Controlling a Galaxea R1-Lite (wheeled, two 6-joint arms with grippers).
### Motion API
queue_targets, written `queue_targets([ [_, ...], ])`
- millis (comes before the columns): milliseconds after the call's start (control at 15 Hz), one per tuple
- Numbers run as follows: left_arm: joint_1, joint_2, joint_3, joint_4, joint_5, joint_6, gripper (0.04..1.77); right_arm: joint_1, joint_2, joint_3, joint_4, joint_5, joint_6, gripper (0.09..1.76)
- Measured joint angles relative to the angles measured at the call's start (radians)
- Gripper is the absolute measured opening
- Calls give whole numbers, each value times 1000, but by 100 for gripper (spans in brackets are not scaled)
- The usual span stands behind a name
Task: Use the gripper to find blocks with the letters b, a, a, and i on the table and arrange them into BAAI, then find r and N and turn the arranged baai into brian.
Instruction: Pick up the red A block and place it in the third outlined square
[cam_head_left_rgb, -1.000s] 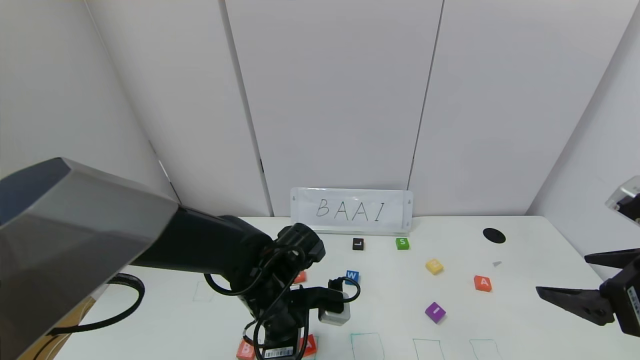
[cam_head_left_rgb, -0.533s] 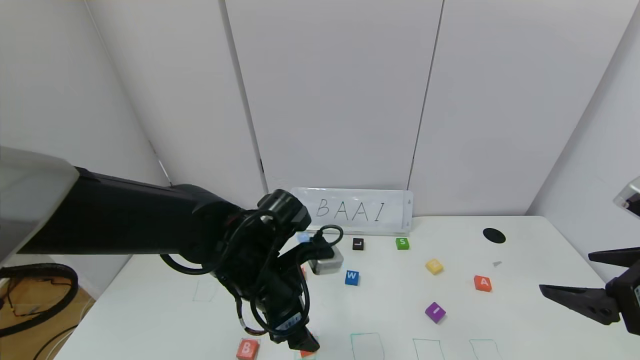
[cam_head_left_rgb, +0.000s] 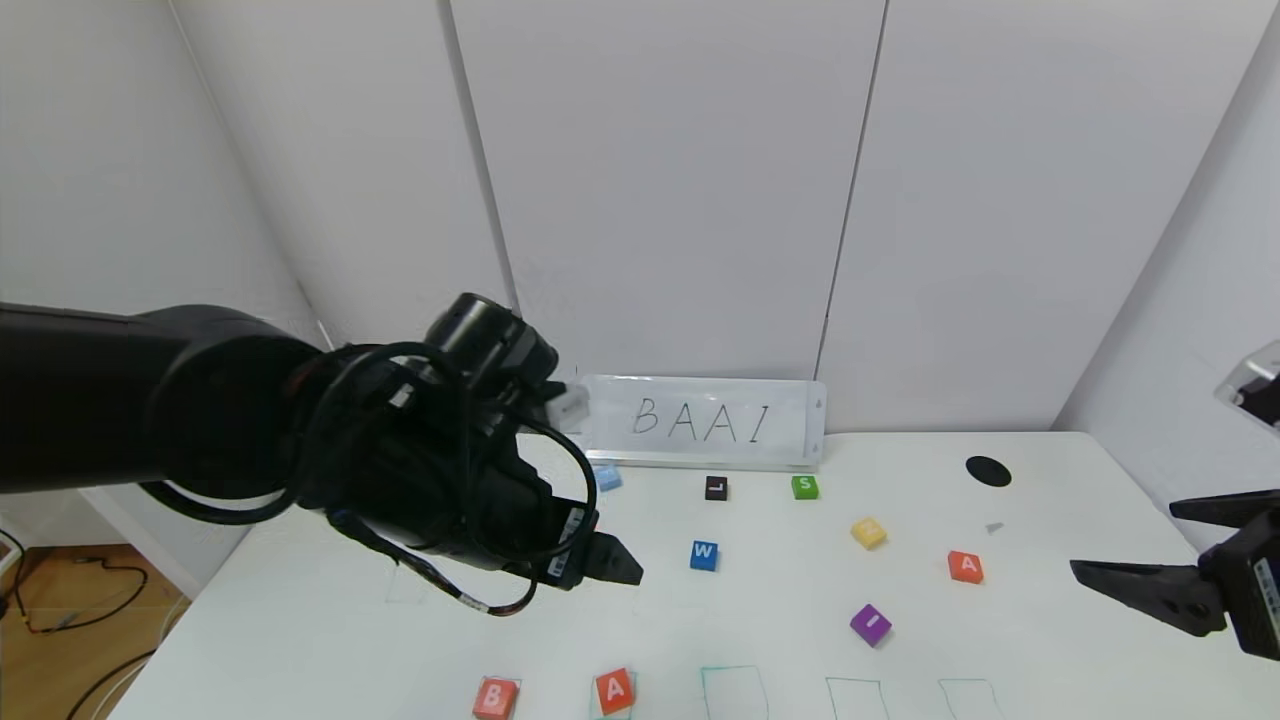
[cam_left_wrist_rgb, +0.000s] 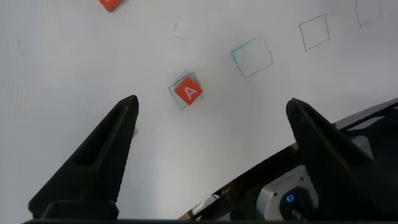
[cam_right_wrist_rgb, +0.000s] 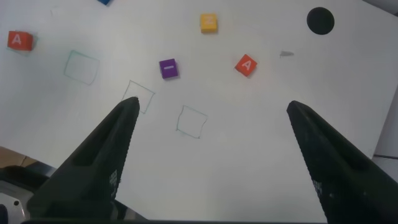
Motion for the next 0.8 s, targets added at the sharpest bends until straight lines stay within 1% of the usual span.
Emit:
queue_targets([
  [133, 16, -63, 13, 15, 21, -68, 169, -6, 22, -11, 0, -3, 35, 171],
  [200, 29, -90, 25, 18, 30, -84, 170, -14, 34, -20, 0, -5, 43, 171],
  [267, 46, -112, 35, 17, 39, -89, 170, -29, 48, -29, 3, -6, 46, 171],
  [400, 72, -141, 40, 16, 93, -90, 170, -65, 81, -46, 5, -6, 47, 171],
  [533, 80, -154, 44, 9, 136, -89, 170, -100, 127, -65, 6, -6, 55, 171],
  [800, 99, -194, 43, 8, 143, -82, 170, -147, 230, -109, 7, -8, 121, 171],
])
